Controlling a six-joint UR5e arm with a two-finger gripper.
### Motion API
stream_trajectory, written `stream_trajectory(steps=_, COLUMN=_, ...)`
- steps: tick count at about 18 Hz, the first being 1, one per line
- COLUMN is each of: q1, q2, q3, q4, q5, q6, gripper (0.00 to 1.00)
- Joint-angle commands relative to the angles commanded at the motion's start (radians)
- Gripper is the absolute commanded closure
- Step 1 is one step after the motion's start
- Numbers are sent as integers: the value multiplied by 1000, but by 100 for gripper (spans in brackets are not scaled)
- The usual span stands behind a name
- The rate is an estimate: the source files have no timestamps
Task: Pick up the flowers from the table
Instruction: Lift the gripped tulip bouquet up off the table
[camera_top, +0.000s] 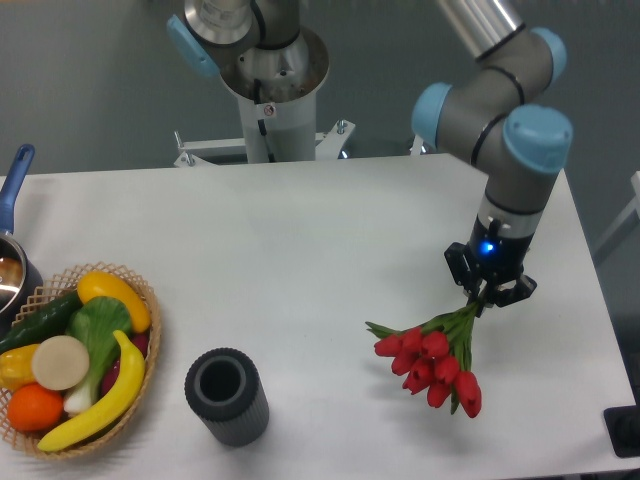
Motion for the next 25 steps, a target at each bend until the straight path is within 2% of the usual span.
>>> stream_trajectory(steps=2, q1=17, q2=23, q3=15, q4=0, q5=-61, q6=-23, gripper=84)
stream_trajectory(steps=6, q1=52, q2=26, q3=57, q4=0, q5=-210, q6=-78, gripper=85)
stream_trajectory(steps=12, q1=78, q2=52, q3=61, q4=0, q5=-252, q6=-131, gripper=84)
stream_trajectory(steps=17, q1=139, q2=52, q3=60, q4=0, q5=-469, q6=-137, gripper=85)
stream_trajectory(steps=25, q1=152, q2=52, q3=52, q4=0, q5=-496, q6=-138, gripper=84)
